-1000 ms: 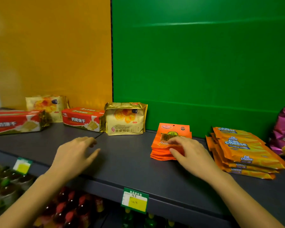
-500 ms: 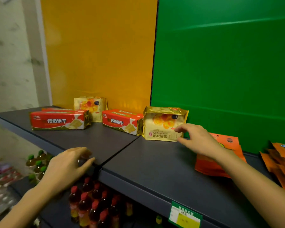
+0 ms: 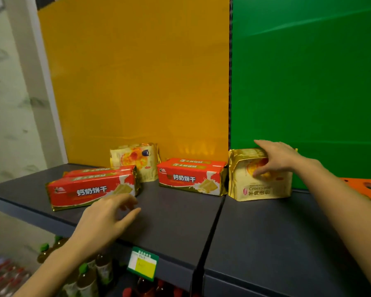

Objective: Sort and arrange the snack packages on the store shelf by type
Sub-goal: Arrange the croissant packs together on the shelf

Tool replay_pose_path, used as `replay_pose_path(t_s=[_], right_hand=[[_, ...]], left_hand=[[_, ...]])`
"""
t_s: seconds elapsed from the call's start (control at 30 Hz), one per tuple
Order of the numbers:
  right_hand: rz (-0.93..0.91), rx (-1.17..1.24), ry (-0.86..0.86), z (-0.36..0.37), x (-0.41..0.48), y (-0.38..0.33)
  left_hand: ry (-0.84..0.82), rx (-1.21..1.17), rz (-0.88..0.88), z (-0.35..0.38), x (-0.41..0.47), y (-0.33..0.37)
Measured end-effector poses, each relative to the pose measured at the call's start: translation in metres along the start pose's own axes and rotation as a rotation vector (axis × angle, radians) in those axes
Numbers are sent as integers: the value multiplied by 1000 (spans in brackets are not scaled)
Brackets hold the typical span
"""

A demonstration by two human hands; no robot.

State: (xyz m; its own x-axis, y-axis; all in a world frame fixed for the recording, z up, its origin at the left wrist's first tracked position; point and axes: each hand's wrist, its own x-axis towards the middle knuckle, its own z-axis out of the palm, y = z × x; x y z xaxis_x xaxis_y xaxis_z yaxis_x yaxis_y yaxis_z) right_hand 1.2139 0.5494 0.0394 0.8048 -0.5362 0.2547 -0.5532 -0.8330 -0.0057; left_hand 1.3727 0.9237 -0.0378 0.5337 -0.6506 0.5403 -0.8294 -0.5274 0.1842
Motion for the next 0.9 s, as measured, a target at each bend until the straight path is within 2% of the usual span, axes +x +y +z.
replay_pose_path(t_s=[0.07,0.23,0.43,0.53,0.63,0.77,0.9], right_hand=[[41,-106,-60,4,3,-6],[50,-291,-47,-1,2,-20],[17,-261,-77,-9,-14,-22],[1,-187,-99,-8,-24,-21],[-23,-175,-27,-4,-31,-19],[-29,-218,-49,-7,-40,-24],[-26,-251,-92,-13,-49,-25]], left_hand=[[25,-13,25,-3,9,-10],[81,-35,64,-17,39,-33],[167,8,-5,-20,114,-67],[84,89,-99,-5,157,-81],[0,200,-157,15,190,-92],[-63,193,-227,27,223,-104],[-257,284,-310,34,241,-117]])
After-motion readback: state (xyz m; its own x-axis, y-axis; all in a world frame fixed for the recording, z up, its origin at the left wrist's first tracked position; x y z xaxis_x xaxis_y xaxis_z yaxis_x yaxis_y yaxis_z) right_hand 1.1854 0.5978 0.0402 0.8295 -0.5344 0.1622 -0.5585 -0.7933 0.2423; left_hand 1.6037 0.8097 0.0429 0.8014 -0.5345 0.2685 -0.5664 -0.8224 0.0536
